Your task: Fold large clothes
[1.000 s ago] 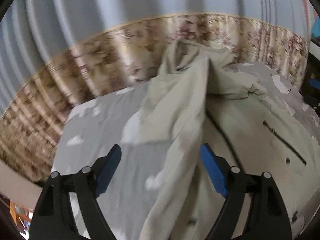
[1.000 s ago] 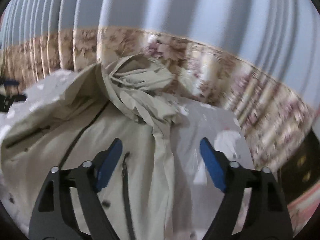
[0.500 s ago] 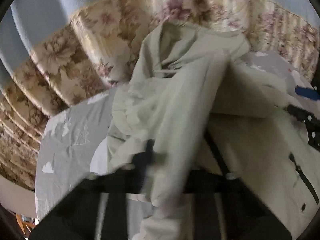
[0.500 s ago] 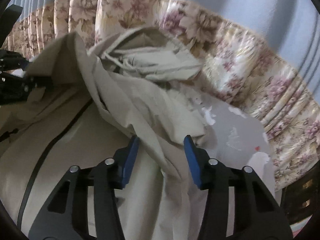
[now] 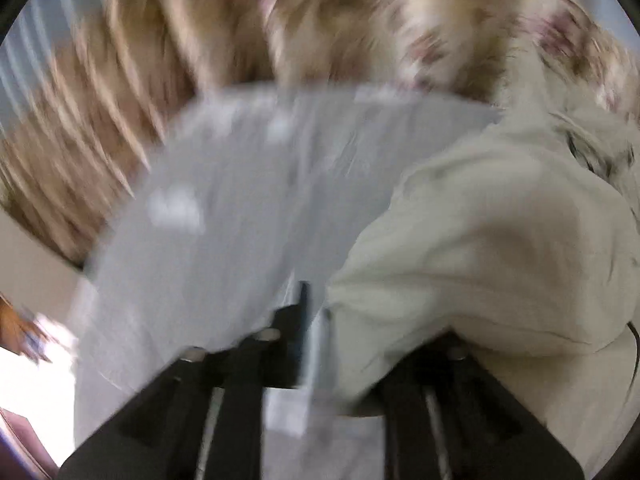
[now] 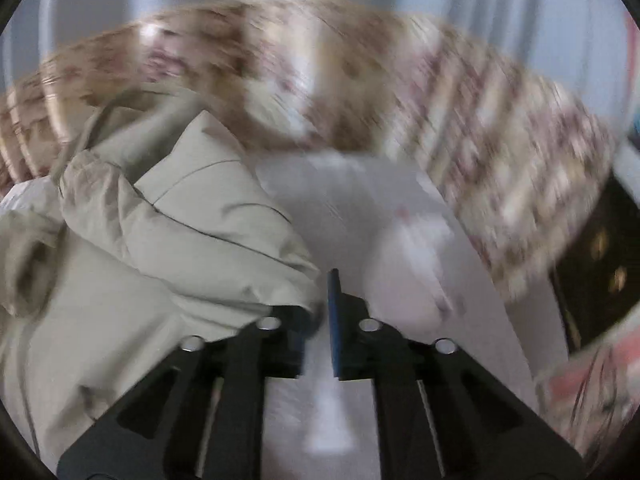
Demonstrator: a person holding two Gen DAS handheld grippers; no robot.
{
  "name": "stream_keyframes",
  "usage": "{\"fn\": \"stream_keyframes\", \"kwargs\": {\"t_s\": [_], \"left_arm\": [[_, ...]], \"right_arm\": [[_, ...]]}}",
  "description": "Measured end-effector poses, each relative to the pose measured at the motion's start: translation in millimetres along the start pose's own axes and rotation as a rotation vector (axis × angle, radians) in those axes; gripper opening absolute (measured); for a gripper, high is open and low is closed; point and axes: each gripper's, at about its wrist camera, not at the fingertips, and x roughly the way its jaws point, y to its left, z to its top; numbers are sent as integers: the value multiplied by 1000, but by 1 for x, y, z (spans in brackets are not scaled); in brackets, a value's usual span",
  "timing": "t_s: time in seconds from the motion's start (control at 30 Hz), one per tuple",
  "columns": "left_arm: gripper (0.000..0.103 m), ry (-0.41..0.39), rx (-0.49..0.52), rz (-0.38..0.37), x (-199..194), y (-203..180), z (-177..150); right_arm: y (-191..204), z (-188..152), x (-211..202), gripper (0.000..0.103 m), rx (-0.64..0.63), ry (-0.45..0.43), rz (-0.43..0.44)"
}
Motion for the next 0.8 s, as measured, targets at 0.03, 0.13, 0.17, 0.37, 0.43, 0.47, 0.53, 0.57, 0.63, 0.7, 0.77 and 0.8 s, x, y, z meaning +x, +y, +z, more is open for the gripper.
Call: {"fn": "stream_keyframes", "kwargs": {"t_s": [0.03, 0.13, 0.17, 0.37, 0.43, 0.47, 0.53, 0.57, 0.63, 0.7, 0.77, 0.8], "left_arm": [[44, 20, -40, -40, 3, 14, -3], [72, 17, -40, -81, -4, 31, -9], [78, 2, -8, -56, -9, 29, -12], [84, -94, 264, 79, -55, -5, -31], [86, -107, 314, 107, -66, -13, -34], [87, -116, 320, 117, -70, -13, -34], [90, -121, 319, 130, -72, -9, -33], [91, -119, 315, 135, -72, -5, -31], [94, -102, 298, 117, -66, 3, -27], [94, -83, 265, 75, -61, 13, -25], [96, -85, 193, 70, -48, 29, -12], [96, -85, 174, 70, -44, 32, -9]], "right_arm": [[-22, -12, 8, 42, 109, 49, 53], [-57, -32, 20, 59, 302, 133, 182], [-57, -33, 21, 59, 306, 154, 224], [-40, -14, -27, 71, 234, 124, 439], [-43, -5, -46, 81, 236, 75, 446], [-45, -3, -53, 83, 238, 57, 427], [-45, 1, -63, 83, 222, 28, 315], [-41, 3, -66, 83, 201, 18, 277], [-27, 9, -64, 83, 158, 7, 276], [-10, 13, -60, 83, 115, 3, 278], [19, 17, -46, 85, 6, 9, 248], [32, 16, -38, 86, -45, 17, 207]]}}
